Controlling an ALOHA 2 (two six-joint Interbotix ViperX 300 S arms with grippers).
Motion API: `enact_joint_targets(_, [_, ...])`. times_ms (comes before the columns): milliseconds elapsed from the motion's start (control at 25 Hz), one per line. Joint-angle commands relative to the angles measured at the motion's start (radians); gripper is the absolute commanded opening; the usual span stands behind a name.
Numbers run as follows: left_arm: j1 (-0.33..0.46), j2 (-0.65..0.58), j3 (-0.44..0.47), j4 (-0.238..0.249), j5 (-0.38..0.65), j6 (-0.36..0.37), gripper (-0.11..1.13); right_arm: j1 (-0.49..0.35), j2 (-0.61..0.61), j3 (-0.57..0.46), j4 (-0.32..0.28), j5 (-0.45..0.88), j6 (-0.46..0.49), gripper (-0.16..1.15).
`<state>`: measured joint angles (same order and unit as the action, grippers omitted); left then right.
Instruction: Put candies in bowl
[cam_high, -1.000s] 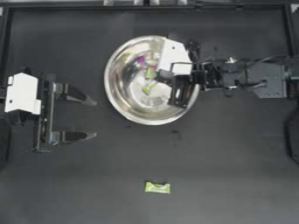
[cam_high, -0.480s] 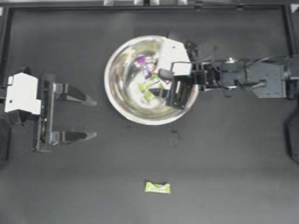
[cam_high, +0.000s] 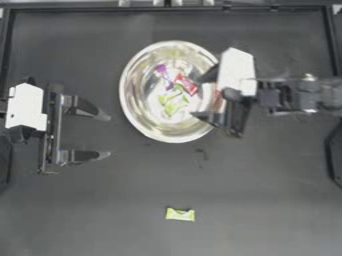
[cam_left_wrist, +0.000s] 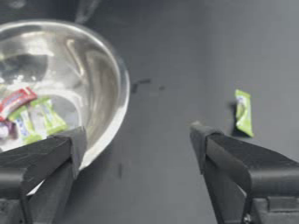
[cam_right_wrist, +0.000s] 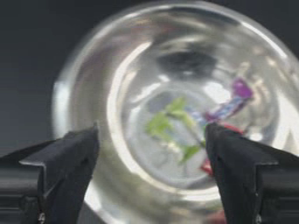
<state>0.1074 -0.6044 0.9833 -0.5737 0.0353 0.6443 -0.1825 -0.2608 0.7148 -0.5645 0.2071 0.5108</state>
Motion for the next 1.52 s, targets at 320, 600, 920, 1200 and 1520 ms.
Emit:
enact_joint_targets(320, [0.000, -0.014, -0.009, -0.002, -0.006, 0.000, 1.00, 0.120, -0.279, 0.129, 0.084, 0.000, 0.002, 0.98])
enact_joint_targets(600, [0.000, -0.014, -0.009, -0.002, 0.012, 0.002, 1.00, 0.195, -0.399, 0.175, 0.152, 0.043, 0.002, 0.98])
enact_joint_targets(920, [0.000, -0.014, -0.009, 0.000, 0.028, 0.003, 1.00, 0.310, -0.394, 0.098, 0.187, 0.233, 0.000, 0.99])
enact_joint_targets(1200, [0.000, -0.014, -0.011, 0.000, 0.032, 0.003, 1.00, 0.380, -0.311, 0.005, 0.207, 0.351, -0.002, 0.99])
enact_joint_targets(1520, [0.000, -0.014, -0.009, -0.002, 0.034, 0.003, 1.00, 0.413, -0.183, -0.112, 0.252, 0.454, -0.018, 1.00])
